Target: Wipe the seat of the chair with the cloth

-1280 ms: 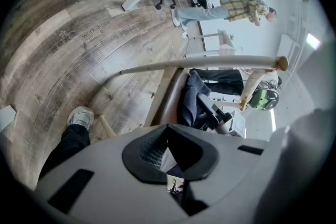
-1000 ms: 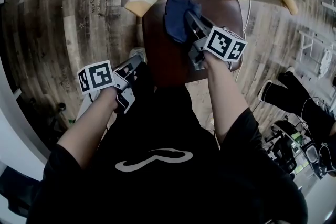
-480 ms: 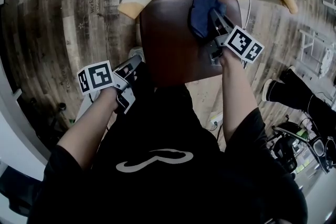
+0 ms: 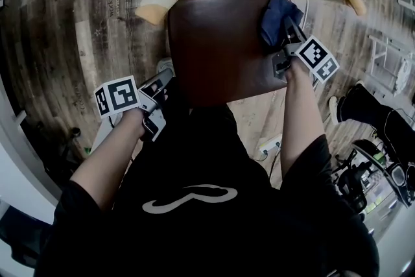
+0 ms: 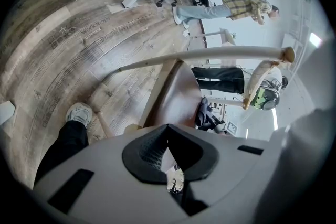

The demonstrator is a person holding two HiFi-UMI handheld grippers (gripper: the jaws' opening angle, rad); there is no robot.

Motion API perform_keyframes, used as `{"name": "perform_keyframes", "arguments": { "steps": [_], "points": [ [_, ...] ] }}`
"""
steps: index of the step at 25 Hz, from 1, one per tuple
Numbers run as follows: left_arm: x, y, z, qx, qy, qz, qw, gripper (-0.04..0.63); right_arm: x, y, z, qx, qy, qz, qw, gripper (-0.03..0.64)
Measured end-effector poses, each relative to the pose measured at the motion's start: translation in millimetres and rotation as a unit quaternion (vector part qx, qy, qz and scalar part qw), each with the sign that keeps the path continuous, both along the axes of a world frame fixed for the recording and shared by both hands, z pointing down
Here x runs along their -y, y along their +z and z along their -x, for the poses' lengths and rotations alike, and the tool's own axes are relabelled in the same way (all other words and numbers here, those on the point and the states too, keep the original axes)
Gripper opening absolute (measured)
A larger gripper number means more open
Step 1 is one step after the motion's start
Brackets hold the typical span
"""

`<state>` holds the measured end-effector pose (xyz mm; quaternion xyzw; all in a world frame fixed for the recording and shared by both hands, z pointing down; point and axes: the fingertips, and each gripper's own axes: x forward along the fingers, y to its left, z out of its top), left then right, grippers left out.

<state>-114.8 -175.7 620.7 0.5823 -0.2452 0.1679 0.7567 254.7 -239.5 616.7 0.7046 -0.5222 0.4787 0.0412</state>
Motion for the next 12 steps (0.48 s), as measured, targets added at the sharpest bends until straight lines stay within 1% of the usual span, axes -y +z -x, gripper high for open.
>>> {"name": "perform_keyframes", "arguments": {
  "steps": [4,8,10,12],
  "points": [
    [-3,0,3,0.001,0.002,0.001,1.0,0.012,-1,1,-4,-0.015,0.001,0.008,1.0,0.054],
    [-5,2,-4,0.005,0.001,0.002,1.0,0.012,0,1,-8,-0.014,0.0,0.007,1.0,0.054],
    [-4,3,-3,0.007,0.0,0.001,1.0,0.012,2,-6,-4,-0.011,-0.006,-0.005,1.0,0.054],
    [-3,3,-4,0.008,-0.001,-0.001,1.0,0.012,7,-20,4,-0.006,-0.02,-0.028,0.999,0.054]
  ]
}}
